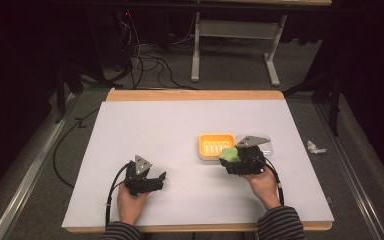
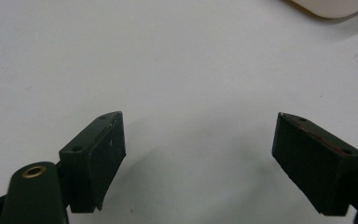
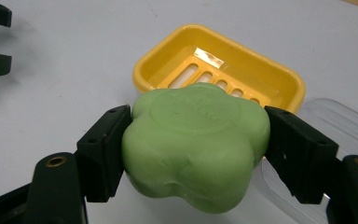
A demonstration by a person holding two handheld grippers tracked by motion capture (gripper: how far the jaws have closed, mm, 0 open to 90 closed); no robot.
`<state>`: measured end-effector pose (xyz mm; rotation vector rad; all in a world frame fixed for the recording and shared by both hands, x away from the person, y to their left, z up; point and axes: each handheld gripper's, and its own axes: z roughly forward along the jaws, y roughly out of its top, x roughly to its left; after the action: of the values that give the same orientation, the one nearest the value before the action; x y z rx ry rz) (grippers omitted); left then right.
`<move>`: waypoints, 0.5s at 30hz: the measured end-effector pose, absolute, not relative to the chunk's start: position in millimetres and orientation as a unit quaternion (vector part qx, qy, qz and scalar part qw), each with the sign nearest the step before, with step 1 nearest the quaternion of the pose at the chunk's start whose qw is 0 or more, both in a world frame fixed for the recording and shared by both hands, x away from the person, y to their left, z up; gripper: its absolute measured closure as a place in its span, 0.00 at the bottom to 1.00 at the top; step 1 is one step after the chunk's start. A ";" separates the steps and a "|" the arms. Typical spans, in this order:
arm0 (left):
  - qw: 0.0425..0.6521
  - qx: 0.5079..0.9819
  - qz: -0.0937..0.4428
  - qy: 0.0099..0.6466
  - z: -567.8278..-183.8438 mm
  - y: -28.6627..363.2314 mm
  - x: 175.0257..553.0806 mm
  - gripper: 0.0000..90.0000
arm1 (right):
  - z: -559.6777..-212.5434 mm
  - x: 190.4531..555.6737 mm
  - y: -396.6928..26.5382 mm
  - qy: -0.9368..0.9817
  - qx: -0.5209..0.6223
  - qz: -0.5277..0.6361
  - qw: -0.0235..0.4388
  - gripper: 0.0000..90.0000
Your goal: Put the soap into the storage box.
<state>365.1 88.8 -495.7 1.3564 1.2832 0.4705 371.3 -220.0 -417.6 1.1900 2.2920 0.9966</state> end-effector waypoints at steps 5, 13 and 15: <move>0.571 0.580 0.199 0.545 -495.7 89.0 364.8 0.20 | -417.9 381.9 -216.1 0.812 0.426 0.353 0.186 0.30; 0.571 0.582 0.198 0.544 -495.6 89.3 364.7 0.20 | -425.4 399.6 -211.6 0.802 0.443 0.354 0.188 0.30; 0.572 0.580 0.198 0.545 -495.6 89.1 364.8 0.20 | -428.2 403.4 -210.9 0.798 0.450 0.355 0.185 0.30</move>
<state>364.8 89.1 -495.6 1.3602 1.2782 0.4642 403.4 -210.9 -428.2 1.2684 2.2498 1.0008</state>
